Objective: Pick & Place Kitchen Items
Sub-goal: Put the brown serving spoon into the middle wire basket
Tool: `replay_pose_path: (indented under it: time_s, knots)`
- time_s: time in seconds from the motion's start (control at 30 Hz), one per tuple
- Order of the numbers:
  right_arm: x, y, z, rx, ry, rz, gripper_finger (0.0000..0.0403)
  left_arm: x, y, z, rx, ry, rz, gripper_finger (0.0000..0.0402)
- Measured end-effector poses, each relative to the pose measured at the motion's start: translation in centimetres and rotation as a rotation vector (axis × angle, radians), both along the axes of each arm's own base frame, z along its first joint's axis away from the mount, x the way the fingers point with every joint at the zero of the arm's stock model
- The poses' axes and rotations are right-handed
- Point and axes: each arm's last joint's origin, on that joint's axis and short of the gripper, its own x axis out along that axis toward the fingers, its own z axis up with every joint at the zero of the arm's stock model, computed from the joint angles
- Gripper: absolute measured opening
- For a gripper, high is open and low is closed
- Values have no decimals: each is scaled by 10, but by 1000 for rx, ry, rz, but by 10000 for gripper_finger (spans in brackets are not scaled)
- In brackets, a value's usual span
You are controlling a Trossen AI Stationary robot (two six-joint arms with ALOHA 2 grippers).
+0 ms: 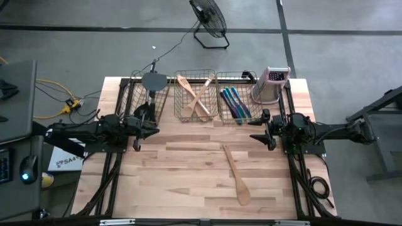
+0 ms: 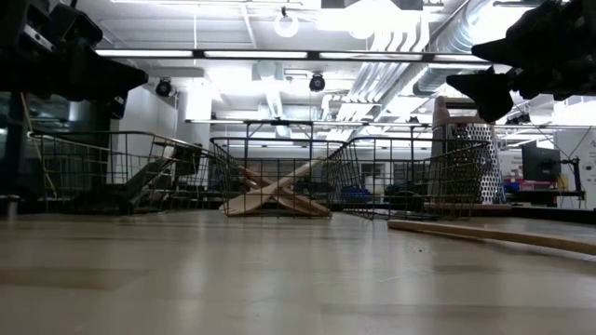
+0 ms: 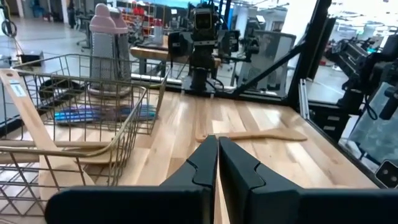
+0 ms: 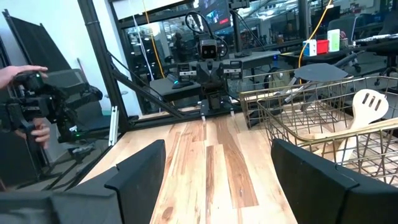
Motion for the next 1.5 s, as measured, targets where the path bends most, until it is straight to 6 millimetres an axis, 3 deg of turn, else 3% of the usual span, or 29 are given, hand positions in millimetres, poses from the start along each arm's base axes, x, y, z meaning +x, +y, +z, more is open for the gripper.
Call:
replay_pose_path:
  time_s: [1.5]
  knots:
    - [0,0,0,54,2,6,286,0,0,0,-4,-1,2,15]
